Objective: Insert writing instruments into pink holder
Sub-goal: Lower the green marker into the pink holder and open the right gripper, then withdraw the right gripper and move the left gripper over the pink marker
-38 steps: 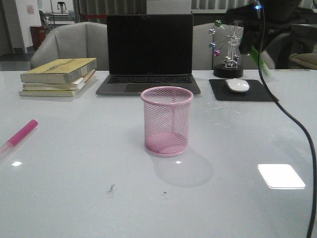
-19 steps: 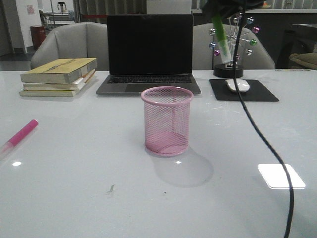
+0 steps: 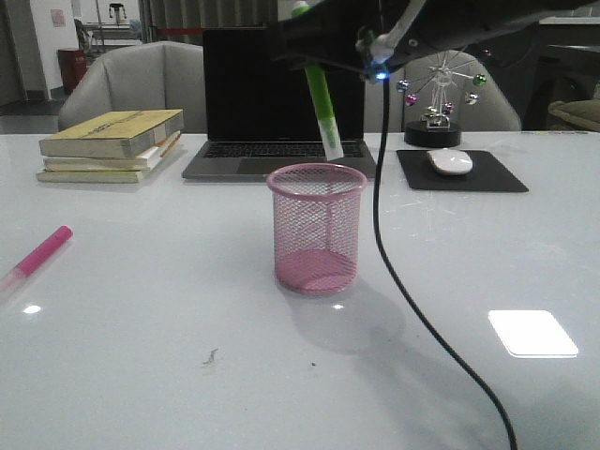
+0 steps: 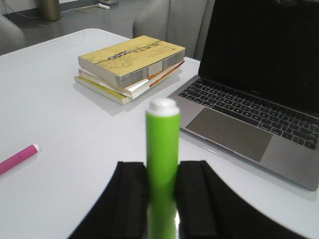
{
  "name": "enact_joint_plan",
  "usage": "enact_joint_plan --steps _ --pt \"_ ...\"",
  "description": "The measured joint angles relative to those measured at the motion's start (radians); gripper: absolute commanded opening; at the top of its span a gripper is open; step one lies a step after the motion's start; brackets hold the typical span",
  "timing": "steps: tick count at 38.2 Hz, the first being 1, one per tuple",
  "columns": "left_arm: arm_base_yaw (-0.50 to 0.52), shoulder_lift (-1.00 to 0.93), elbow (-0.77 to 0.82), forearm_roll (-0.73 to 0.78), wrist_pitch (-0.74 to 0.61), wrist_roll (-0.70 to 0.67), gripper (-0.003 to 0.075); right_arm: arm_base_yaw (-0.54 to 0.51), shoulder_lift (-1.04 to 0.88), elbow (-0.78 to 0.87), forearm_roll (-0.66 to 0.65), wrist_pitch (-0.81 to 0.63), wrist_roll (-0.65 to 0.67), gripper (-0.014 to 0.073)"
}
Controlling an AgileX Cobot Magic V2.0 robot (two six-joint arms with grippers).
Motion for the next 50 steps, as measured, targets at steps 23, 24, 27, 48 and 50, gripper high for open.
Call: enact_joint_plan --steps 23,24,27,48,50 --pt "0.0 0.0 0.0 0.0 0.0 0.0 0.0428 0.002 0.114 0.002 0.003 0.018 0.0 0.04" --pt "0.0 0.0 0.0 0.0 0.0 0.0 0.0428 0.002 0.114 0.002 0.014 0.018 0.0 0.04" --pt "0.0 0.0 0.0 0.0 0.0 0.0 0.0428 0.002 0.107 0.002 0.048 0.028 0.0 0.0399" --pt "0.0 0.0 0.0 0.0 0.017 0.0 0.0428 -0.202 -0.314 0.002 0.155 0.428 -0.094 0.0393" --pt "0.0 0.0 0.0 0.0 0.017 0.0 0.0428 -0.236 -0.366 0.004 0.155 0.484 -0.098 0.0393"
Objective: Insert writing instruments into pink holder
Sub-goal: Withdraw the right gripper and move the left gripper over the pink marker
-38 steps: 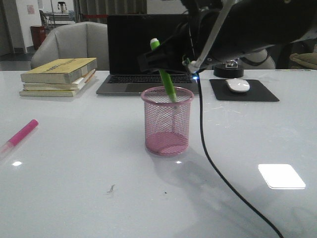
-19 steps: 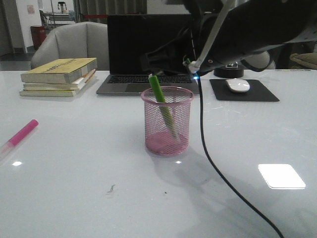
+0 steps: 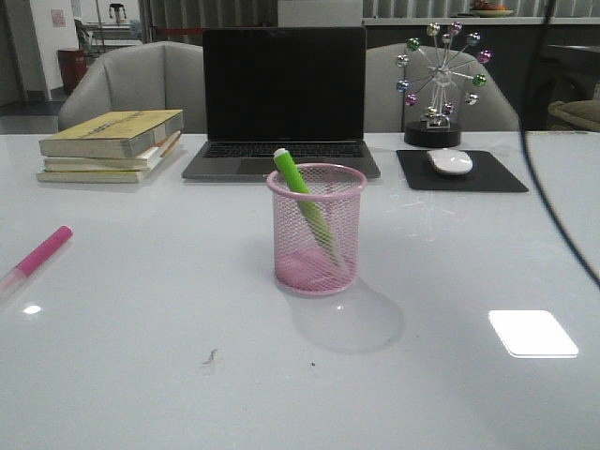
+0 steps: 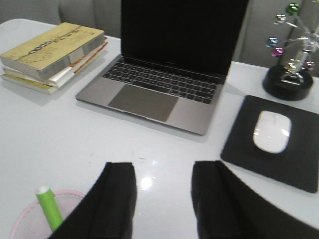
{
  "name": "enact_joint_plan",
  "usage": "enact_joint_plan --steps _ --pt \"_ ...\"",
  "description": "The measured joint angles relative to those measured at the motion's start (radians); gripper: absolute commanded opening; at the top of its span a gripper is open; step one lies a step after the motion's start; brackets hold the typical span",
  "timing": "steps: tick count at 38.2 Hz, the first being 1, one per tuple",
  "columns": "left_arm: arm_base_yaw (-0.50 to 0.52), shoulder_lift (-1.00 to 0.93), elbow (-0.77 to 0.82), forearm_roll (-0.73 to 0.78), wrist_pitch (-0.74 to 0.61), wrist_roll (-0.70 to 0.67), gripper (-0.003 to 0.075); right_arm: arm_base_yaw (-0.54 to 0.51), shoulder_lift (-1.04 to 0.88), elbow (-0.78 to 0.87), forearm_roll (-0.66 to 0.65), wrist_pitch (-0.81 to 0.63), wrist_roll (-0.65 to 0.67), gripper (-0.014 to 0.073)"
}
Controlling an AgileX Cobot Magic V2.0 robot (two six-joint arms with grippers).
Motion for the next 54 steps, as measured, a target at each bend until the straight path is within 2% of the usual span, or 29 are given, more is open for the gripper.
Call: enact_joint_plan --steps 11,20,33,43,48,54 --pt "0.0 0.0 0.0 0.0 0.0 0.0 0.0428 -0.226 -0.238 0.004 -0.031 0.298 -0.008 0.0393" --pt "0.0 0.0 0.0 0.0 0.0 0.0 0.0428 -0.327 -0.413 0.113 -0.084 0.439 -0.008 0.0393" --pt "0.0 0.0 0.0 0.0 0.0 0.0 0.0428 -0.331 -0.613 0.333 -0.091 0.502 -0.009 0.0393" --pt "-0.024 0.005 -0.013 0.016 0.074 0.0 0.0428 -0.331 -0.644 0.364 -0.091 0.523 -0.009 0.0393" --pt "-0.032 0.043 -0.093 0.009 0.166 0.0 0.0428 -0.331 -0.644 0.364 -0.091 0.523 -0.009 0.0393" --pt "-0.032 0.184 -0.271 -0.009 0.35 0.0 0.0428 -0.331 -0.644 0.364 -0.091 0.524 -0.009 0.0393"
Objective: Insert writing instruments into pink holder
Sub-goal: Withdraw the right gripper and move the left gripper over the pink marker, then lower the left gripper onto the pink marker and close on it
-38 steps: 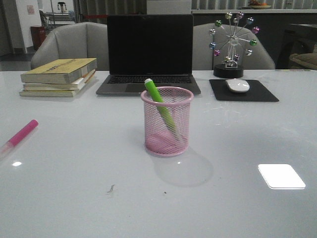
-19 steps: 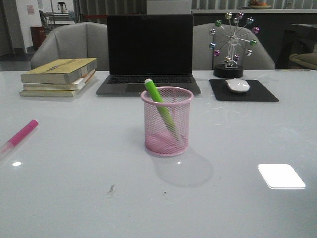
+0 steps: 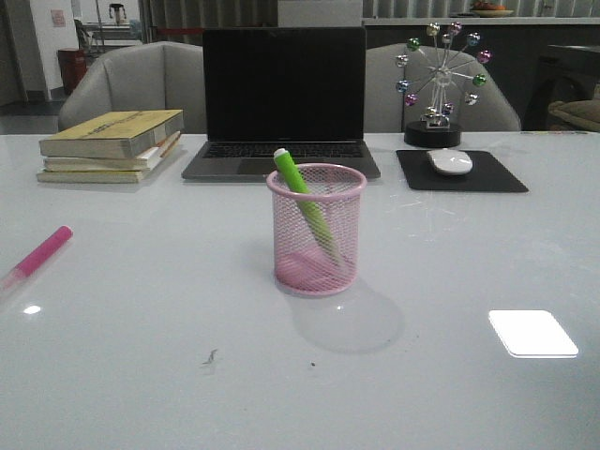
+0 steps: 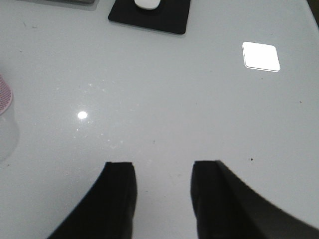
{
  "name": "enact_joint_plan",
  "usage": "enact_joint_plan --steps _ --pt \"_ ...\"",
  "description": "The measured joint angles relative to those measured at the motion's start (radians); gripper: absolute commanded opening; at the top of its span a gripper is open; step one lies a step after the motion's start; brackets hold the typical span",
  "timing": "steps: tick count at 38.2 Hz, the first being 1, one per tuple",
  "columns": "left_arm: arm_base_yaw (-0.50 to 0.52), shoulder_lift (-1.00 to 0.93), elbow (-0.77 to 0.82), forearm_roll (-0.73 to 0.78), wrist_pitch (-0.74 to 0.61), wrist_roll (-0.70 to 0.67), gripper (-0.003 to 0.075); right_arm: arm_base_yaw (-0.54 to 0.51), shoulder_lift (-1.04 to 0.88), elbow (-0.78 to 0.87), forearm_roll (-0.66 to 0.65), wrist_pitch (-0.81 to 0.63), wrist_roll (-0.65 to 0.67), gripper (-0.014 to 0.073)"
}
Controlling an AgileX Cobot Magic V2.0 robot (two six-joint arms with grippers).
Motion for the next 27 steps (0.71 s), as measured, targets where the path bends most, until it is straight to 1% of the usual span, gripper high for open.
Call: enact_joint_plan --steps 4,9,14,20,27 --pt "0.0 0.105 -0.119 -0.047 0.111 0.0 0.0428 0.0 0.0 0.0 0.0 0.018 0.0 0.0393" --pt "0.0 0.24 -0.249 -0.083 0.217 0.0 0.0428 0.0 0.0 0.0 0.0 0.039 0.0 0.0393" --pt "-0.001 0.381 -0.375 -0.089 0.317 -0.046 0.0428 0.0 0.0 0.0 0.0 0.063 0.0 0.0393" --pt "0.025 0.523 -0.48 -0.094 0.389 -0.091 0.0428 0.0 0.0 0.0 0.0 0.078 0.0 0.0393" --pt "0.064 0.665 -0.568 -0.094 0.461 -0.096 0.0428 0.0 0.0 0.0 0.0 0.078 0.0 0.0393"
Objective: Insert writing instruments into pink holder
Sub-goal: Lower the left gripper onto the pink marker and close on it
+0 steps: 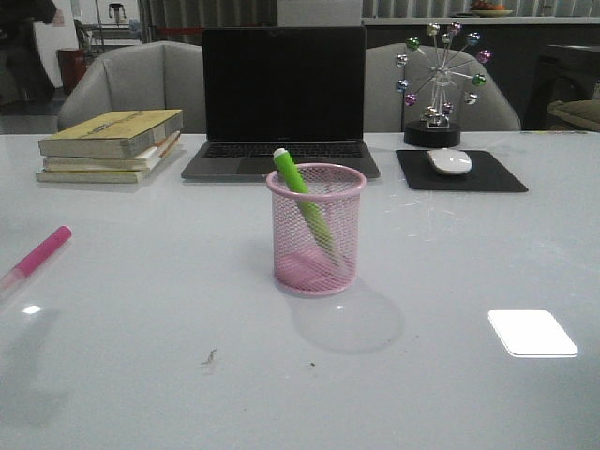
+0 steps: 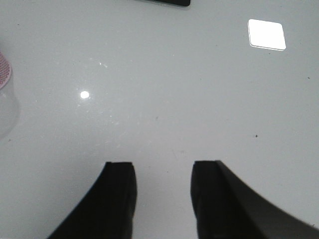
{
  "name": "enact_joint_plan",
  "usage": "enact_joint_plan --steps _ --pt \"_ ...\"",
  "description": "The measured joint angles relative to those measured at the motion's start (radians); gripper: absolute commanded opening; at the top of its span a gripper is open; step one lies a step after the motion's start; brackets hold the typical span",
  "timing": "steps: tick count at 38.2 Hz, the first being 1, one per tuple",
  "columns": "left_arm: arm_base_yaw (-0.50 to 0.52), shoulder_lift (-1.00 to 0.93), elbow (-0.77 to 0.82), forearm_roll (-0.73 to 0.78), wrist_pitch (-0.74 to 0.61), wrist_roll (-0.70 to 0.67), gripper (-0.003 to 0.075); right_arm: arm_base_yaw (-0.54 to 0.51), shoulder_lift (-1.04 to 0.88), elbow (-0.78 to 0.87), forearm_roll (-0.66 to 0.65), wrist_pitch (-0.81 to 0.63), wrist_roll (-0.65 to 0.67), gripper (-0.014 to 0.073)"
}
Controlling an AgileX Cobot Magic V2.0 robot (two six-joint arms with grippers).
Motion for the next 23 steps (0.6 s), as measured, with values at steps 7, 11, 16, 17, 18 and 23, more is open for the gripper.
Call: enact_joint_plan --steps 7,11,16,17,18,23 --pt "0.007 0.098 -0.038 0.0 0.052 -0.002 0.0428 0.0 0.0 0.0 0.0 0.0 0.0 0.0393" --pt "0.007 0.146 -0.047 0.0 0.079 -0.002 0.0428 0.0 0.0 0.0 -0.001 0.0 0.0 0.0393" --pt "0.007 0.188 -0.049 0.0 0.101 -0.002 0.0428 0.0 0.0 0.0 -0.001 0.0 0.0 0.0393" --pt "0.007 0.194 -0.049 0.0 0.103 -0.004 0.0428 0.0 0.0 0.0 -0.001 0.002 0.0 0.0393" --pt "0.007 0.2 -0.049 0.002 0.103 -0.004 0.0428 0.0 0.0 0.0 -0.001 0.002 0.0 0.0393" --pt "0.007 0.223 -0.049 0.008 0.097 -0.004 0.0428 0.0 0.0 0.0 -0.001 0.009 0.0 0.0393"
